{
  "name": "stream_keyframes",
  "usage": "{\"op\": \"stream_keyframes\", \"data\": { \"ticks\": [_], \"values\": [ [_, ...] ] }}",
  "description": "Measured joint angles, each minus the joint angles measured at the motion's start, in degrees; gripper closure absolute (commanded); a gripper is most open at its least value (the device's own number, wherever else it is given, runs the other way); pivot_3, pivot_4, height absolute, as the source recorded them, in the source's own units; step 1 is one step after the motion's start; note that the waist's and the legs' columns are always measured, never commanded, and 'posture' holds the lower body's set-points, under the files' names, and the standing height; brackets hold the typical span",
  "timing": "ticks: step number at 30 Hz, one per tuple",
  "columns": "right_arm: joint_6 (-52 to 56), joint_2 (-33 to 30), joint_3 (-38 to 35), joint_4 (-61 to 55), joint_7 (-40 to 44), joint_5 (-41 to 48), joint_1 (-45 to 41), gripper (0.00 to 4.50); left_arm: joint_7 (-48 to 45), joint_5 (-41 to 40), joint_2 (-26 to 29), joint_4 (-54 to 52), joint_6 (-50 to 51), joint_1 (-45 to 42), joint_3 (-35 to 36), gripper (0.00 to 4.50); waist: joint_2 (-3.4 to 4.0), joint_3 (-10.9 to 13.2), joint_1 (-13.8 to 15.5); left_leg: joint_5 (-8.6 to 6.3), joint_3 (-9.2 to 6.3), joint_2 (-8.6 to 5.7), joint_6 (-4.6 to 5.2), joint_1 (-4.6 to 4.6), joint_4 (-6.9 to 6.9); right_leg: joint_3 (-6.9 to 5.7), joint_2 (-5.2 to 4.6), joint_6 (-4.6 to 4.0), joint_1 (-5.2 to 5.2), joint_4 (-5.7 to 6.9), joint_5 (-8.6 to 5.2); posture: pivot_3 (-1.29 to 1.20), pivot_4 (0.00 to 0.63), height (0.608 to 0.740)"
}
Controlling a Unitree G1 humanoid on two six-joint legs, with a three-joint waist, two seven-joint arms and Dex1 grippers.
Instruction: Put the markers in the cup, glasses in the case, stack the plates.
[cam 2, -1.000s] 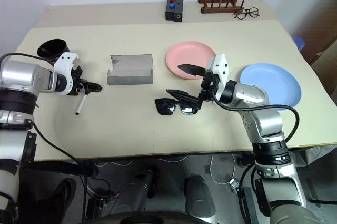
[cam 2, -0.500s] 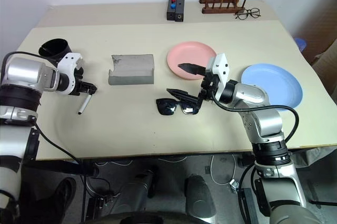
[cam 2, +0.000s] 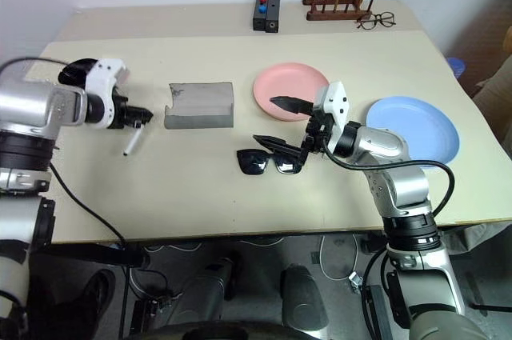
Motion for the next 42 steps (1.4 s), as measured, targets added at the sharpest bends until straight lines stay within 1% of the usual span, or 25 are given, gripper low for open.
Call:
{"op": "stream_keyframes", "data": {
  "ticks": [5, 7, 12, 14, 19, 23, 27, 34, 42],
  "values": [
    [0.2, 2.0, -1.4, 0.0, -1.2, 2.2, -0.5, 0.00, 1.3, -1.9, -1.9, 1.0, -16.2, -3.6, 9.1, 4.46, 0.00, 0.0, 0.0, 0.00, 0.01, 0.00, 0.00, 0.00, 0.00, -0.01, -0.01, 0.00, 0.00, -0.02, 0.00, 0.00, 0.150, 0.740],
    [0.1, 2.9, -1.5, 0.0, -1.8, 2.4, -1.1, 0.00, 1.8, -1.9, -3.0, 2.7, -24.5, -4.6, 11.2, 4.46, 0.00, 0.0, 0.0, 0.01, 0.02, 0.00, -0.01, 0.00, 0.00, -0.02, -0.01, 0.00, 0.00, -0.02, 0.00, 0.00, 0.150, 0.740],
    [0.1, 3.0, -1.7, 0.2, -2.5, 2.4, -1.4, 0.00, 3.4, -1.7, -3.4, 10.8, -37.7, -6.5, 14.7, 4.46, 0.00, 0.0, -0.1, 0.01, 0.02, -0.01, 0.00, 0.00, -0.01, -0.02, 0.00, 0.01, -0.01, -0.02, 0.00, 0.00, 0.150, 0.740],
    [0.1, 3.0, -1.8, 0.3, -2.7, 2.4, -1.4, 0.00, 3.7, -1.5, -3.0, 14.2, -42.8, -7.3, 15.7, 4.46, 0.00, 0.0, -0.1, 0.01, 0.02, -0.01, 0.00, 0.00, -0.01, -0.03, 0.00, 0.01, 0.00, -0.02, 0.01, 0.00, 0.150, 0.740],
    [0.1, 2.9, -2.0, 0.5, -2.7, 2.1, -1.4, 0.00, 5.0, -1.0, 0.7, 24.1, -57.1, -7.9, 19.8, 4.46, 0.00, 0.0, -0.2, 0.01, 0.02, -0.01, 0.00, 0.01, -0.02, -0.03, 0.00, 0.01, -0.01, -0.01, 0.01, 0.00, 0.150, 0.740],
    [0.1, 2.9, -2.0, 0.5, -2.7, 2.1, -1.4, 0.00, 4.6, -1.7, 1.0, 27.4, -62.6, -6.8, 22.6, 4.46, -0.01, 0.0, 0.1, 0.01, -0.02, -0.06, 0.01, 0.01, 0.04, -0.09, -0.02, 0.03, 0.06, -0.02, 0.02, 0.00, 0.150, 0.740],
    [0.1, 2.8, -2.0, 0.5, -2.7, 2.1, -1.4, 0.00, 5.1, -2.7, 0.7, 29.9, -67.3, -4.0, 25.3, 4.46, -0.01, 0.0, -0.1, 0.01, -0.03, -0.04, 0.01, 0.01, 0.03, -0.08, 0.00, 0.03, 0.05, 0.00, 0.02, 0.00, 0.150, 0.740],
    [0.2, 2.8, -1.9, 0.5, -2.7, 2.0, -1.4, 0.00, 4.1, -4.0, -1.0, 35.6, -73.8, -0.1, 27.8, 4.46, -0.02, 0.0, -0.1, 0.01, -0.03, -0.04, 0.01, 0.01, 0.04, -0.08, 0.00, 0.03, 0.05, 0.01, 0.02, 0.00, 0.150, 0.740],
    [0.2, 2.5, -1.9, 0.4, -2.6, 1.5, -1.4, 0.00, 2.4, -5.7, -3.0, 39.6, -79.0, 1.3, 29.3, 4.46, -0.02, 0.0, -0.1, 0.01, -0.03, -0.04, 0.01, 0.01, 0.04, -0.09, 0.00, 0.03, 0.05, 0.01, 0.02, 0.00, 0.150, 0.740]
  ]
}}
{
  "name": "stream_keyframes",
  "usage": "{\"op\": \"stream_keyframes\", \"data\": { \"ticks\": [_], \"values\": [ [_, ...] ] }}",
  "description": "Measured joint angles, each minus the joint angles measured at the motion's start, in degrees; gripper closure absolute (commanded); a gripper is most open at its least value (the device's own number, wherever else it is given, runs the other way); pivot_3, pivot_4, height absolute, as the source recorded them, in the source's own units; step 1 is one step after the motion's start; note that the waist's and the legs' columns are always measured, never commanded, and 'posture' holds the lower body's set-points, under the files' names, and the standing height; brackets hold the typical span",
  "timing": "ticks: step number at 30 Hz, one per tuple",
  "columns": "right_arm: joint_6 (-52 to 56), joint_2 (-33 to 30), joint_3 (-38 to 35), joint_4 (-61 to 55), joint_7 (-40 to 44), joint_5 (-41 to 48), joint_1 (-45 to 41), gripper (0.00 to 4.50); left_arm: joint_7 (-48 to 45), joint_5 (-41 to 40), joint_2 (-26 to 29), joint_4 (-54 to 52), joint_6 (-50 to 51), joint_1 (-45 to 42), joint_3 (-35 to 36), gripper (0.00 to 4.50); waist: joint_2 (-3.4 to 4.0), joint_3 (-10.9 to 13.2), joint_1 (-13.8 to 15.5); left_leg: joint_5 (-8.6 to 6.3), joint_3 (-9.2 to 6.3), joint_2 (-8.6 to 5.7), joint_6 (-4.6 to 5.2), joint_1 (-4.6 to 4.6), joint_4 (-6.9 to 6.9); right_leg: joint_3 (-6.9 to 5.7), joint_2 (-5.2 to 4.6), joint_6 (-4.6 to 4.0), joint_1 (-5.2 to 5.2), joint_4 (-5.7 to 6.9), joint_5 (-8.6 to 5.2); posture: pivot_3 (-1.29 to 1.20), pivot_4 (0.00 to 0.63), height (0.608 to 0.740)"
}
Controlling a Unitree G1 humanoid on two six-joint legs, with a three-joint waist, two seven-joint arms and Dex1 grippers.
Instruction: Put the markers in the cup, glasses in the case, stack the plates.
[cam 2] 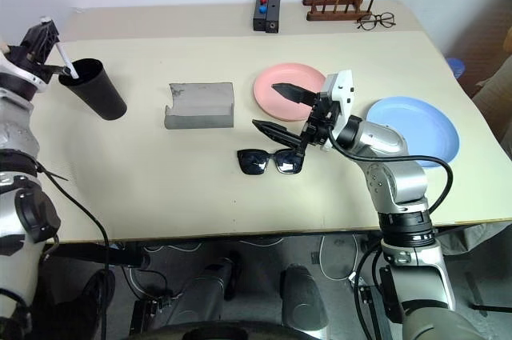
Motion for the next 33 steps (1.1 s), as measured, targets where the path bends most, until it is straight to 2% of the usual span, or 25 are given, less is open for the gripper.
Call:
{"op": "stream_keyframes", "data": {
  "ticks": [4, 9, 13, 18, 23, 28, 33],
  "values": [
    [0.0, 0.0, 0.0, 0.0, 0.0, -0.1, 0.0, 0.00, 0.3, 0.1, -0.4, 1.9, -1.2, 0.9, 0.1, 4.46, 0.00, 0.0, -0.1, 0.00, -0.01, 0.00, 0.00, 0.00, -0.01, 0.00, 0.01, 0.00, -0.01, 0.00, 0.00, 0.00, 0.150, 0.740],
    [0.0, -0.1, 0.0, -0.1, 0.0, -0.4, 0.0, 0.00, 0.5, 0.2, -0.4, 2.1, -2.1, 1.1, 0.1, 2.17, 0.00, 0.0, 0.0, 0.00, 0.00, 0.00, 0.00, 0.00, -0.01, 0.00, 0.01, 0.00, -0.01, 0.00, 0.00, 0.00, 0.150, 0.740],
    [0.0, -0.1, 0.0, -0.1, 0.0, -0.5, 0.0, 0.00, 0.2, 0.1, -0.4, 2.1, -2.1, 1.1, 0.1, 0.05, 0.00, 0.0, 0.0, 0.00, 0.00, 0.00, 0.00, 0.00, 0.00, 0.00, 0.01, 0.00, 0.00, 0.00, 0.00, 0.00, 0.150, 0.740],
    [0.0, -0.1, 0.0, -0.1, 0.0, -0.6, 0.0, 0.00, -3.4, -0.6, -0.4, 0.9, 0.1, 1.0, 0.1, 0.05, 0.00, 0.0, 0.0, 0.00, 0.00, 0.00, 0.00, 0.00, 0.00, 0.00, 0.01, 0.00, 0.00, 0.00, 0.00, 0.00, 0.150, 0.740],
    [0.0, -0.1, 0.0, -0.1, 0.0, -0.6, 0.0, 0.00, -15.2, -3.7, -0.4, -8.6, 10.6, 0.5, -3.3, 0.05, 0.00, 0.0, 0.0, 0.00, 0.00, 0.00, 0.00, 0.00, 0.01, -0.01, 0.02, 0.00, 0.02, 0.00, 0.00, 0.00, 0.150, 0.740],
    [-0.2, -0.3, 0.0, 0.3, 0.3, -0.6, 0.0, 0.00, -29.0, -3.2, -0.7, -15.4, 22.9, -1.5, -13.4, 0.05, 0.00, 0.0, -0.1, 0.00, 0.01, 0.01, 0.00, 0.01, -0.01, 0.00, 0.04, -0.01, 0.03, 0.00, 0.00, 0.00, 0.150, 0.740],
    [-1.9, -5.1, -0.4, 2.8, 2.2, -3.3, 1.0, 0.00, -39.6, 3.7, -3.0, -13.3, 23.7, -3.6, -24.7, 0.05, 0.01, 0.0, 0.1, 0.00, 0.03, 0.01, 0.00, 0.01, 0.01, -0.01, 0.05, -0.01, 0.04, 0.00, 0.00, 0.00, 0.150, 0.740]
  ]
}}
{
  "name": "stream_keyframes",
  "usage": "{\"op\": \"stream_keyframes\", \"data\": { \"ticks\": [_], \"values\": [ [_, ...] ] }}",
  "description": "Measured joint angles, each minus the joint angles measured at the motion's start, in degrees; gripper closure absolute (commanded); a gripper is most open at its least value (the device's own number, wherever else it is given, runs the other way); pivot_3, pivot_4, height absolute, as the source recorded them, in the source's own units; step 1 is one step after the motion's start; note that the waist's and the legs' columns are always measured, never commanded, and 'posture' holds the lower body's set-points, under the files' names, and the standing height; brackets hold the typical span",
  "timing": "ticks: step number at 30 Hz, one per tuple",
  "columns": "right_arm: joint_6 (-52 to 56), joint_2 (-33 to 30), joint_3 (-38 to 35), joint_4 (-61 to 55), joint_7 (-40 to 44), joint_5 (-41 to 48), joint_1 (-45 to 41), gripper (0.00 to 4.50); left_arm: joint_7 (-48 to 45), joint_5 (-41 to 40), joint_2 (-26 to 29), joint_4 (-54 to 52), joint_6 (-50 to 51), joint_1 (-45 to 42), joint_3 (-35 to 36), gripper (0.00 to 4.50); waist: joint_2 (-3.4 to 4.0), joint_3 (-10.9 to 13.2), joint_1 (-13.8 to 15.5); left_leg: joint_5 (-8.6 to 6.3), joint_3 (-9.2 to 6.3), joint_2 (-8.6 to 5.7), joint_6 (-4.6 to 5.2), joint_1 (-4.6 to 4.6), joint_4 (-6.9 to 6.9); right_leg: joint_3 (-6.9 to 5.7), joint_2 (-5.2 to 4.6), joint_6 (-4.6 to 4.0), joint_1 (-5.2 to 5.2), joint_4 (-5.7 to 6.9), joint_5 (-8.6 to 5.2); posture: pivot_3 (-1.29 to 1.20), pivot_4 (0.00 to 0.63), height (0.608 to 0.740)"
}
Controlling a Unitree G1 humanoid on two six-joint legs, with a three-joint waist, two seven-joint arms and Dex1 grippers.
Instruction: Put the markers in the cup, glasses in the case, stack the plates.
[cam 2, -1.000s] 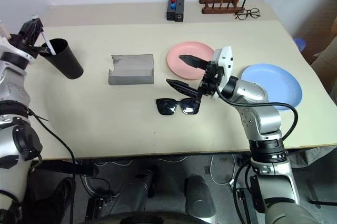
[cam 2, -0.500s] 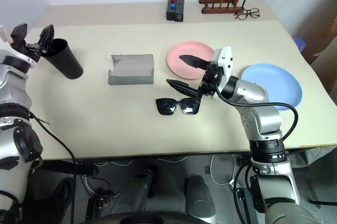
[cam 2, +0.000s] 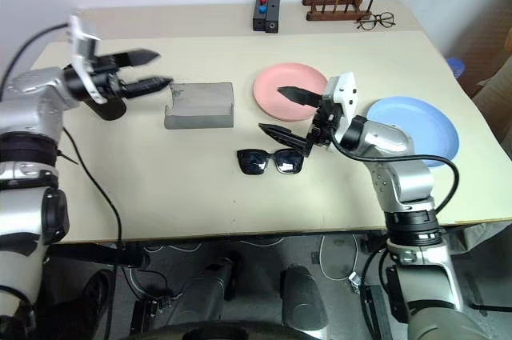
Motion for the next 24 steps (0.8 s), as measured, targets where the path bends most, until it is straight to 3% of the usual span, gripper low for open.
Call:
{"op": "stream_keyframes", "data": {
  "ticks": [9, 16, 19, 24],
  "values": [
    [-2.1, -4.2, -2.1, 1.0, -0.4, -3.5, 7.0, 0.00, -0.6, 11.2, -6.1, 17.2, -14.2, -5.2, -6.5, 0.05, -0.02, 0.0, -0.1, -0.01, 0.02, 0.02, 0.01, -0.01, -0.01, -0.01, -0.01, 0.01, -0.03, 0.00, 0.00, 0.00, 0.150, 0.740],
    [-2.1, -3.9, -2.3, -1.3, -2.4, -3.4, 7.5, 0.00, 7.0, 18.4, -9.5, 24.2, -19.4, -7.0, -8.8, 0.05, -0.04, 0.0, -0.1, -0.01, 0.00, 0.00, 0.01, -0.02, 0.02, -0.02, -0.02, 0.02, -0.02, 0.00, 0.00, 0.00, 0.150, 0.740],
    [-2.1, -3.6, -2.3, -1.5, -3.0, -3.4, 7.5, 0.00, 9.0, 19.6, -10.6, 25.4, -19.4, -7.2, -8.8, 0.88, -0.04, 0.0, -0.1, -0.01, 0.00, 0.00, 0.01, -0.02, 0.03, -0.03, -0.02, 0.02, -0.01, 0.00, 0.00, 0.00, 0.150, 0.740],
    [-2.2, -3.6, -2.2, -1.6, -3.3, -3.5, 7.5, 0.00, 8.4, 20.8, -11.3, 25.9, -18.7, -7.2, -8.8, 3.41, -0.04, 0.0, -0.1, -0.01, 0.00, 0.00, 0.01, -0.02, 0.03, -0.04, -0.02, 0.02, -0.01, 0.00, 0.00, 0.00, 0.150, 0.740]
  ]
}}
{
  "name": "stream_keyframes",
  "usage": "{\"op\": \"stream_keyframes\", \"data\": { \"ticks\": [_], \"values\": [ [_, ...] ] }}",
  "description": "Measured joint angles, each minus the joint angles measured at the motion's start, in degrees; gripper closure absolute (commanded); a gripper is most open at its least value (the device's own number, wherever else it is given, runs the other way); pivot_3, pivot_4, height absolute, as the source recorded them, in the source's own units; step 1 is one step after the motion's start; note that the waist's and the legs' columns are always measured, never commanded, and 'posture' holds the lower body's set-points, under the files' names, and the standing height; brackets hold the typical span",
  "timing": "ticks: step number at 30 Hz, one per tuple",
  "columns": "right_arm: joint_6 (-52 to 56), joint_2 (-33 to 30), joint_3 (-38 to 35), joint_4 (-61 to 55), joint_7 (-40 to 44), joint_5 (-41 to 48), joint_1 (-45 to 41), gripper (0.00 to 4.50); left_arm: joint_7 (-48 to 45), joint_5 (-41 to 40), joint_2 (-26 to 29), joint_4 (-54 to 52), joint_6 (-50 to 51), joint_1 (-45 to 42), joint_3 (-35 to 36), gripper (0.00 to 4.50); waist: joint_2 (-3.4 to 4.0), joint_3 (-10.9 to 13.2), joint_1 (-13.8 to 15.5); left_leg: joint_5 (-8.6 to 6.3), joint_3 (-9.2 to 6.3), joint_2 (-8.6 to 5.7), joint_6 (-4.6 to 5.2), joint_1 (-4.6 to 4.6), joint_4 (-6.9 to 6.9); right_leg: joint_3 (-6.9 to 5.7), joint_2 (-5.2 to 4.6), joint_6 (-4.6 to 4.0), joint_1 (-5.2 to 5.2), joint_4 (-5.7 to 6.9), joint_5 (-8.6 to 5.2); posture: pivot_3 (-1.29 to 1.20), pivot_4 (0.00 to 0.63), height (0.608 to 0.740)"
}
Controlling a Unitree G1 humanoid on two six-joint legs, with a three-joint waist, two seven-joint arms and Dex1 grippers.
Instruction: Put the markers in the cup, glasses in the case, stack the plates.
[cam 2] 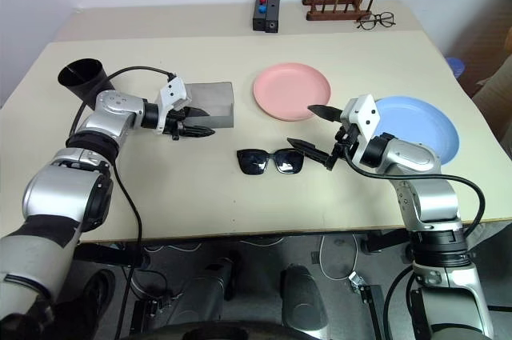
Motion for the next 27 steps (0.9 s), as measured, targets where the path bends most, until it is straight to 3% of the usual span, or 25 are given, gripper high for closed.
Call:
{"op": "stream_keyframes", "data": {
  "ticks": [2, 3, 12, 15, 22, 27],
  "values": [
    [-0.2, 0.0, 0.1, 0.0, 0.0, -0.3, 0.0, 0.00, -0.7, 0.3, 0.0, 0.0, 0.4, 0.0, 0.0, 4.38, 0.00, 0.0, 0.0, 0.00, 0.00, 0.00, 0.00, 0.00, 0.00, -0.01, 0.00, 0.00, 0.00, 0.00, 0.00, 0.00, 0.150, 0.740],
    [-0.4, 0.0, 0.2, 0.0, 0.0, -0.4, 0.0, 0.00, -1.3, 0.3, 0.0, 0.0, 0.7, 0.0, 0.1, 4.48, 0.00, 0.0, 0.0, 0.00, 0.00, 0.00, 0.00, 0.00, 0.00, -0.01, 0.00, 0.00, 0.00, 0.00, 0.00, 0.00, 0.150, 0.740],
    [-0.9, 1.1, 1.7, 0.1, 0.0, -0.9, -0.8, 0.00, -16.0, -0.9, 3.7, -2.8, 7.4, 0.2, 0.5, 4.48, 0.00, 0.0, -0.2, 0.00, 0.00, 0.02, 0.00, 0.00, -0.02, -0.02, 0.03, 0.00, -0.01, 0.00, 0.00, 0.00, 0.150, 0.740],
    [-1.1, 1.2, 1.9, 0.4, 0.1, -1.0, -1.1, 0.00, -19.5, -5.3, 8.5, -9.4, 11.1, 1.8, -2.7, 4.48, 0.01, 0.0, -0.2, 0.00, -0.03, 0.02, -0.01, 0.00, -0.03, 0.01, 0.02, -0.01, 0.00, 0.00, 0.00, 0.00, 0.150, 0.740],
    [-1.5, 1.2, 2.1, 0.8, 0.7, -1.1, -1.5, 0.00, -20.2, -23.1, 25.4, -35.2, 20.5, 14.1, -18.5, 4.48, 0.04, 0.0, -0.5, 0.00, -0.06, 0.05, -0.01, 0.00, -0.07, 0.11, 0.01, -0.04, -0.03, 0.00, -0.01, 0.00, 0.150, 0.740],
    [-1.3, 1.3, 2.1, 0.8, 1.5, -0.7, -1.6, 0.00, -20.3, -30.8, 31.8, -47.5, 22.9, 20.1, -20.8, 4.48, 0.05, 0.0, 0.2, 0.00, -0.07, 0.04, -0.01, 0.01, -0.04, 0.12, -0.02, -0.05, -0.01, -0.01, -0.01, 0.00, 0.150, 0.740]
  ]
}}
